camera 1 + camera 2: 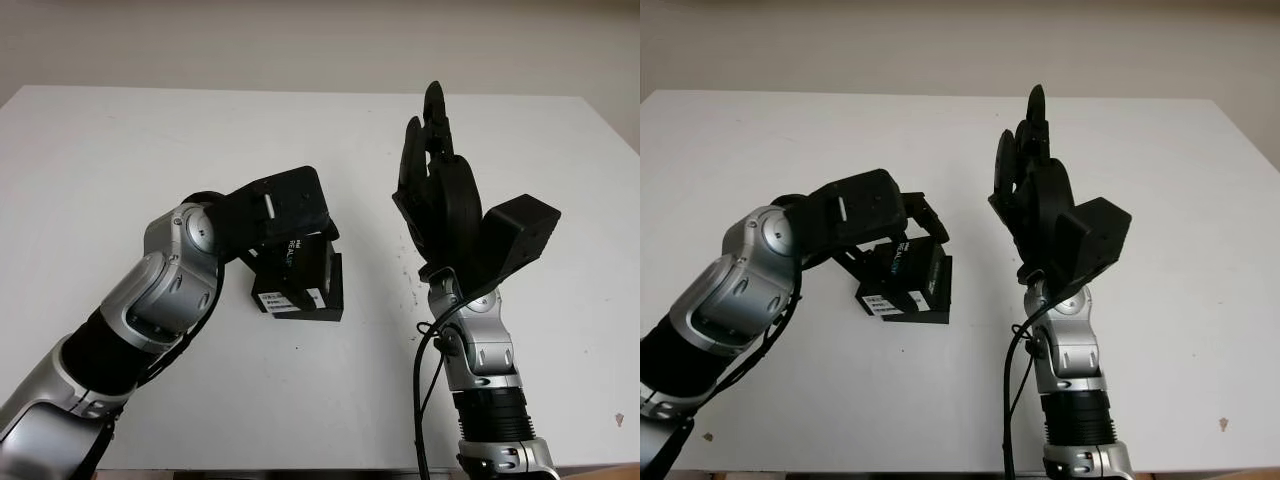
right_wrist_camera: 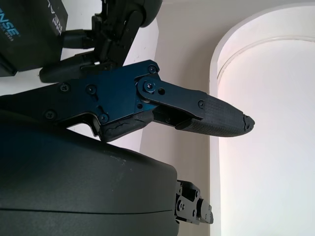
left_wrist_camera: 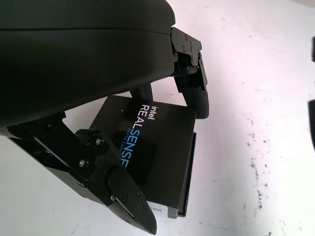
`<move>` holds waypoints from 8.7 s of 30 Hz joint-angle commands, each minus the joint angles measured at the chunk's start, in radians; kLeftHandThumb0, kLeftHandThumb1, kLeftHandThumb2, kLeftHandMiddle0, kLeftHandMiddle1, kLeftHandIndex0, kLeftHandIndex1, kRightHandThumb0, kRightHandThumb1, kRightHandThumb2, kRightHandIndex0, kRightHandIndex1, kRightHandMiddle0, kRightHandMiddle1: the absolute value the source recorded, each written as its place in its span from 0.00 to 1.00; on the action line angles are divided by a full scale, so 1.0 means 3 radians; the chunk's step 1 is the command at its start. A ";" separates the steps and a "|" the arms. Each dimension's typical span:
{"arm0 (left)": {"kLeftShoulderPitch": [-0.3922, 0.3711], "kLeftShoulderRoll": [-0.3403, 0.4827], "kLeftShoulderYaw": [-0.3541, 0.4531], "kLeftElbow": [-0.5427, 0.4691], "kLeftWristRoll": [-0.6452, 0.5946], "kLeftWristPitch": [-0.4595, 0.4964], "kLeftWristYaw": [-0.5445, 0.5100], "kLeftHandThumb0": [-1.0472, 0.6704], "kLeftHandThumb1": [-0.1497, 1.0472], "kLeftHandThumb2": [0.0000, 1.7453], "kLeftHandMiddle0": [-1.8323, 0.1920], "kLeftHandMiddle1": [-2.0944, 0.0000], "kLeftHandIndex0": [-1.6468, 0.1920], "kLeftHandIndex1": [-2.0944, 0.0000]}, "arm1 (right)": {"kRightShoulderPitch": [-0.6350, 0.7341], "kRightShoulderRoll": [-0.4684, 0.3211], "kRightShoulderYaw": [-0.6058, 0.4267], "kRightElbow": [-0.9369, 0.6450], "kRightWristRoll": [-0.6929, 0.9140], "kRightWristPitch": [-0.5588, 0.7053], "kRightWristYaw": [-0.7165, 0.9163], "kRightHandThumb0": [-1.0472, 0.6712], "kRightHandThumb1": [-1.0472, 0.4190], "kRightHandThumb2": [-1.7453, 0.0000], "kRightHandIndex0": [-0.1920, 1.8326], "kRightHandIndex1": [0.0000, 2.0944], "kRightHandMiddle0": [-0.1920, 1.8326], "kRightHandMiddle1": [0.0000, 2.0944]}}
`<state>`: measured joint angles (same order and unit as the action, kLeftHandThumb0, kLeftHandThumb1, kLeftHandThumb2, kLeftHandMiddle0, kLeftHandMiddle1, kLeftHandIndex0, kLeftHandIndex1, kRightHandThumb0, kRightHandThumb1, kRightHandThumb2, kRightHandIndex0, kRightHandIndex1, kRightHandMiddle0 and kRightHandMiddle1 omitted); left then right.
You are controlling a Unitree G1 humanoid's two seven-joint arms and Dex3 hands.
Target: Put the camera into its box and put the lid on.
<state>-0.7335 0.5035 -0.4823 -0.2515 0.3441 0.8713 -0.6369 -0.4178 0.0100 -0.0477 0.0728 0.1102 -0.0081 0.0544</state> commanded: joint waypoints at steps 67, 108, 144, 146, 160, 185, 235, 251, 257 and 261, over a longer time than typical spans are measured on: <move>-0.0153 -0.0335 -0.0415 0.0030 0.0355 0.0101 -0.0118 0.55 0.87 0.03 0.88 0.29 0.86 0.33 | 0.0017 0.0082 0.0046 -0.0017 -0.0052 0.0010 -0.0096 0.16 0.00 0.60 0.00 0.00 0.00 0.00; -0.0698 -0.0070 -0.0867 0.0023 0.0792 -0.0649 -0.1382 0.10 0.98 0.05 1.00 1.00 1.00 1.00 | -0.0023 0.0088 0.0039 0.0067 -0.0058 -0.0076 -0.0136 0.17 0.00 0.60 0.00 0.00 0.00 0.00; 0.0263 0.0306 0.1393 0.0317 -0.0435 -0.2404 -0.0070 0.14 0.98 0.03 0.94 0.95 0.98 0.88 | -0.0230 -0.0098 -0.0259 0.0205 0.0208 -0.0010 0.0028 0.16 0.00 0.62 0.00 0.00 0.00 0.00; 0.0314 0.0416 0.1423 0.0434 -0.0490 -0.2451 -0.0134 0.12 0.97 0.03 0.96 0.97 0.99 0.93 | -0.0276 -0.0144 -0.0310 0.0217 0.0275 0.0030 0.0068 0.16 0.00 0.63 0.00 0.00 0.00 0.00; 0.1036 0.0527 0.1554 0.0878 -0.0669 -0.2994 0.0027 0.10 0.93 0.03 1.00 1.00 1.00 1.00 | -0.0499 -0.0388 -0.0554 0.0241 0.0614 0.0407 0.0247 0.16 0.00 0.63 0.00 0.00 0.00 0.00; 0.1467 0.0107 0.1235 0.1089 -0.0593 -0.3288 0.0284 0.10 0.86 0.03 1.00 0.99 1.00 1.00 | -0.0438 -0.0430 -0.0511 0.0185 0.0539 0.0491 0.0249 0.16 0.00 0.62 0.00 0.00 0.00 0.00; 0.1590 -0.0038 0.1228 0.0955 -0.0378 -0.3091 0.0675 0.24 0.82 0.03 0.89 0.80 0.87 0.92 | -0.0412 -0.0434 -0.0498 0.0162 0.0456 0.0514 0.0234 0.17 0.00 0.62 0.00 0.00 0.00 0.00; 0.1622 -0.0084 0.1204 0.0889 -0.0383 -0.3007 0.0634 0.28 0.80 0.03 0.82 0.90 0.85 0.93 | -0.0406 -0.0443 -0.0497 0.0180 0.0460 0.0495 0.0236 0.18 0.00 0.62 0.00 0.00 0.00 0.00; 0.1698 -0.0195 0.1235 0.0943 -0.0461 -0.3167 0.0813 0.34 0.81 0.03 0.91 0.49 0.89 0.65 | -0.0390 -0.0446 -0.0474 0.0157 0.0421 0.0485 0.0233 0.18 0.00 0.62 0.00 0.00 0.00 0.00; 0.1729 -0.0254 0.1255 0.0986 -0.0520 -0.3267 0.0890 0.35 0.83 0.03 0.89 0.37 0.91 0.50 | -0.0388 -0.0439 -0.0477 0.0154 0.0411 0.0489 0.0225 0.18 0.00 0.62 0.00 0.00 0.00 0.00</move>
<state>-0.2248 0.4346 -0.1144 0.0354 0.1946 -0.0959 -0.3795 -0.5405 -0.1097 -0.1909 0.1384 0.2364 0.1443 0.1232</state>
